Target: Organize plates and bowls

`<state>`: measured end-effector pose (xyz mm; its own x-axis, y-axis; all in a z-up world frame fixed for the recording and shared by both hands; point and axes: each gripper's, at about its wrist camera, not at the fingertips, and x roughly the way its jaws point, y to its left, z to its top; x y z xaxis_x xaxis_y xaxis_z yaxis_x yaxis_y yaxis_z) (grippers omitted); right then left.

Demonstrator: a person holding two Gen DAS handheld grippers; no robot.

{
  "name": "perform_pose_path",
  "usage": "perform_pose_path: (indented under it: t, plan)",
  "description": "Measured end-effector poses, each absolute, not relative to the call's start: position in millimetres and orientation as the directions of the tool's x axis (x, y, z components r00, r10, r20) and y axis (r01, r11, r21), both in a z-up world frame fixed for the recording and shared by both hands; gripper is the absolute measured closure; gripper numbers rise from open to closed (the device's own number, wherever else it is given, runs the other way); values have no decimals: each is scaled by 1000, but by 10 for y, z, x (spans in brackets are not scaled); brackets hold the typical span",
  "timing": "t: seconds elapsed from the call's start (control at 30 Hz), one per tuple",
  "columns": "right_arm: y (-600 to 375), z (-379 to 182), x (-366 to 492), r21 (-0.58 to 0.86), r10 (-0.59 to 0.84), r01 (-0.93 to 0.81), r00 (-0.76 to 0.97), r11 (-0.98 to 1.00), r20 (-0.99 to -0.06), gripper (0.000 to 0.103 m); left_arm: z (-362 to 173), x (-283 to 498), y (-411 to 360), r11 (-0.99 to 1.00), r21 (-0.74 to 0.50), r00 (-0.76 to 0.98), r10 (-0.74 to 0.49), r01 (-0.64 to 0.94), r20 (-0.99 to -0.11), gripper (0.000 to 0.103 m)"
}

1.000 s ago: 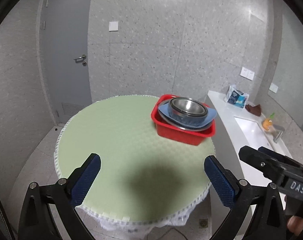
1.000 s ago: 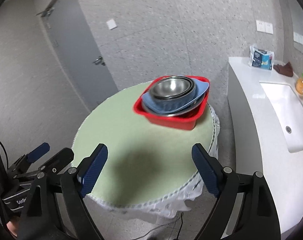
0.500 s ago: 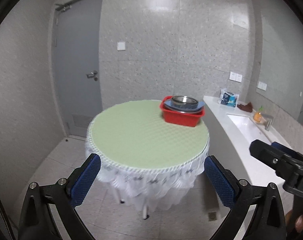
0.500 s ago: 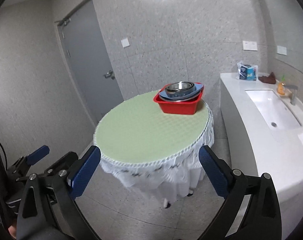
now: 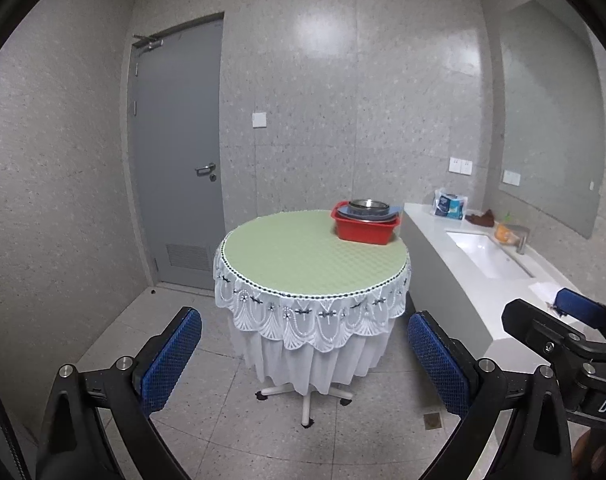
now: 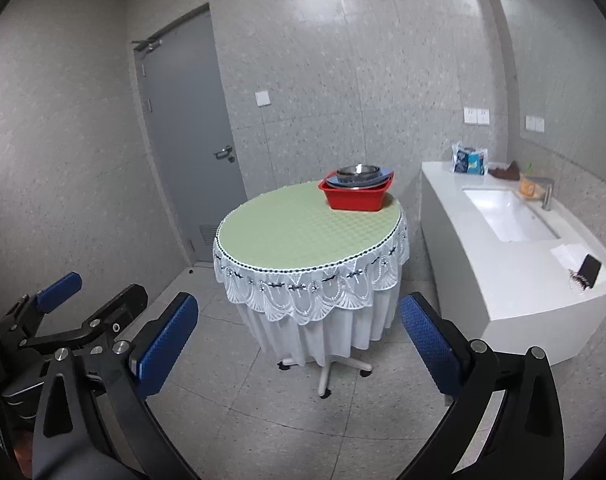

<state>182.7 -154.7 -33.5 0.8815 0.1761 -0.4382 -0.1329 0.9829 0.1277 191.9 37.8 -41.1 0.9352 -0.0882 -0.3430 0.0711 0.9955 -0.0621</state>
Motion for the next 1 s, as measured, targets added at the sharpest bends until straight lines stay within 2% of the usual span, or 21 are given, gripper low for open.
perform_pose_path:
  t: [0.33, 0.77, 1.0]
  plan:
    - [-1682, -369, 847, 55, 136, -124, 910, 991, -392, 0, -479, 800, 191, 998, -49, 944, -52, 38, -327, 1]
    - [-2143, -493, -328, 59, 139, -126, 908, 990, -396, 0, -554, -834, -301, 999, -33, 941, -8, -3, -339, 1]
    - [-2118, -453, -691, 42, 152, -147, 917, 988, -369, 0, -510, -1381, -357, 1000, -26, 955, 9, -18, -296, 1]
